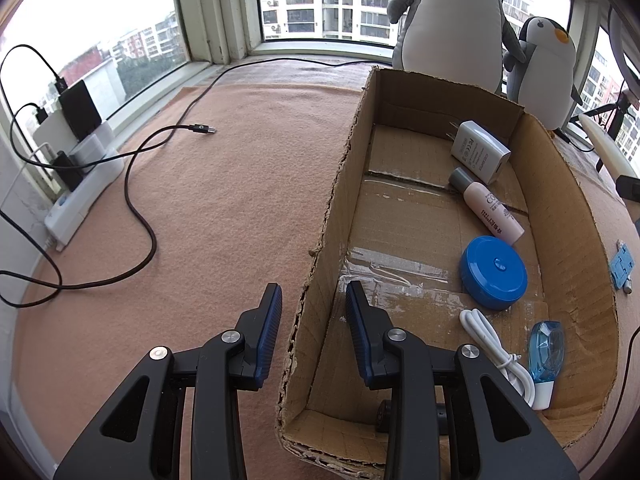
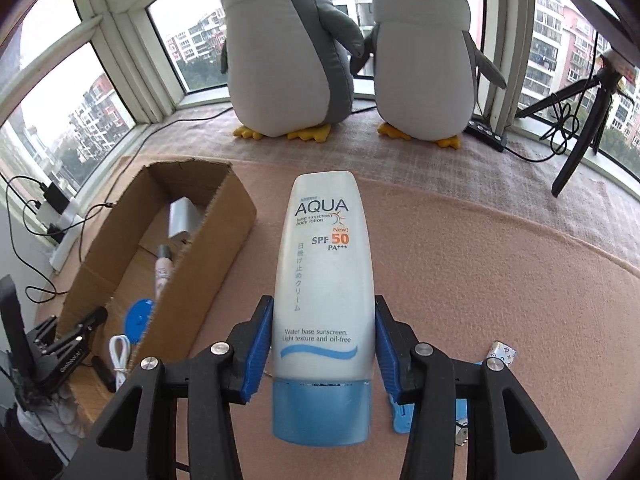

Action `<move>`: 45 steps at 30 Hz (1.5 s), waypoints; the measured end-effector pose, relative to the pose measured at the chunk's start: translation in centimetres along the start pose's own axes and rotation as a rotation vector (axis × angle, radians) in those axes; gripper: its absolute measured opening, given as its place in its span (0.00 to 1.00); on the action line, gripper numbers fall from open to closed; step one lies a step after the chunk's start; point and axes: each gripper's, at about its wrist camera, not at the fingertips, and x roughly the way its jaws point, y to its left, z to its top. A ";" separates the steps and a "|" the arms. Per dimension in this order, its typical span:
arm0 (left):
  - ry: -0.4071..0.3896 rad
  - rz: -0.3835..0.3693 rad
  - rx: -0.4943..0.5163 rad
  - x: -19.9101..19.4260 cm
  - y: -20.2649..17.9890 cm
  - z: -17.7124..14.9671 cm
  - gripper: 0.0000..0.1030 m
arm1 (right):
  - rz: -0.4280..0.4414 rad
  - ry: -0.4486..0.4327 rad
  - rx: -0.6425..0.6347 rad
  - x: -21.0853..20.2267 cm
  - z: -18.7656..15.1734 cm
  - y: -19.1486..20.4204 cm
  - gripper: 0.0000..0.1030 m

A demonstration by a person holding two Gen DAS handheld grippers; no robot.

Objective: Organize rigid objects
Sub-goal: 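Carry the sunscreen tube over the box and open the right gripper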

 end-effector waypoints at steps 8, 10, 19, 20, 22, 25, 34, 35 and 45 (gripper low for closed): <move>-0.002 -0.002 -0.002 -0.1 0.1 0.0 0.30 | 0.125 -0.027 -0.059 -1.7 2.4 6.2 0.42; -0.002 -0.004 -0.004 0.0 0.1 0.0 0.30 | 0.148 -0.021 -0.074 -1.5 2.7 7.7 0.42; -0.003 -0.006 -0.005 0.0 0.0 -0.1 0.30 | 0.218 0.028 -0.118 1.3 2.3 13.5 0.42; -0.003 -0.006 -0.006 0.0 0.0 -0.1 0.30 | 0.224 0.035 -0.116 1.7 2.2 13.9 0.42; -0.003 -0.006 -0.006 0.0 0.0 -0.1 0.30 | 0.231 0.044 -0.115 2.2 2.1 14.5 0.42; -0.003 -0.006 -0.006 0.0 0.0 -0.1 0.30 | 0.230 0.053 -0.123 2.9 2.0 15.3 0.42; -0.003 -0.005 -0.005 0.1 -0.1 -0.2 0.30 | 0.228 0.056 -0.122 3.4 2.0 15.8 0.46; -0.004 -0.006 -0.005 0.0 -0.1 -0.2 0.30 | 0.230 0.054 -0.117 3.3 2.0 15.6 0.51; -0.003 -0.005 -0.003 0.1 -0.1 -0.2 0.30 | 0.228 0.033 -0.085 2.2 2.0 14.0 0.56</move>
